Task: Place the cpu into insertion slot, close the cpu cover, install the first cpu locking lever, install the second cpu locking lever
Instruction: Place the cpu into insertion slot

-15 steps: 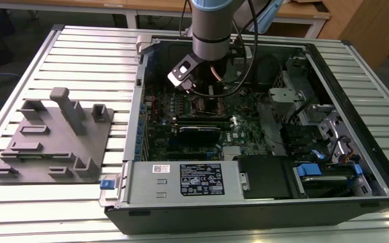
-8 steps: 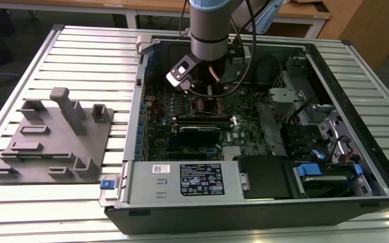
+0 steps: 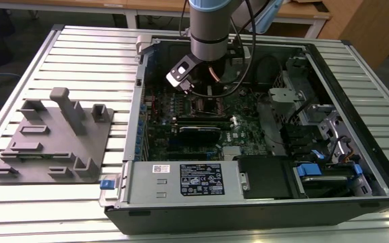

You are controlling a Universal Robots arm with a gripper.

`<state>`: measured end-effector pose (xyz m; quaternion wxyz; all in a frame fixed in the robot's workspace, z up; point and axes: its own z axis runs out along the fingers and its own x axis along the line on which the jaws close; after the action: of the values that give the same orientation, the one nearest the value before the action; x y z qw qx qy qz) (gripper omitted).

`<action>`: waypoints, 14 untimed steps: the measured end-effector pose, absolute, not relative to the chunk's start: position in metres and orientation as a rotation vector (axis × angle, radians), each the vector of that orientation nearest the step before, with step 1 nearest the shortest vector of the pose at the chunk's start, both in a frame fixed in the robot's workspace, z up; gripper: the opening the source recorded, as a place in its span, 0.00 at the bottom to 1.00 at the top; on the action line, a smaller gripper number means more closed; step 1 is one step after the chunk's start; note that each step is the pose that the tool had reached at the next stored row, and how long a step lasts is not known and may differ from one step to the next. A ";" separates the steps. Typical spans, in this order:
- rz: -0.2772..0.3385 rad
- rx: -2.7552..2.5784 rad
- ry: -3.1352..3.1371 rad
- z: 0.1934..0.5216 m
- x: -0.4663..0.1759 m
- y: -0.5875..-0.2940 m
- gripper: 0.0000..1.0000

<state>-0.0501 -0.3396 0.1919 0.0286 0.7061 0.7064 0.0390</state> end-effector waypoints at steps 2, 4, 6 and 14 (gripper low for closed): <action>0.120 2.179 2.180 0.192 -0.050 -0.340 0.54; 0.121 2.179 2.180 0.192 -0.050 -0.340 0.54; 0.121 2.179 2.180 0.192 -0.050 -0.340 0.54; 0.120 2.179 2.180 0.189 -0.050 -0.340 0.54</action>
<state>-0.0502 -0.3397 0.1889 0.0286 0.7062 0.7064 0.0387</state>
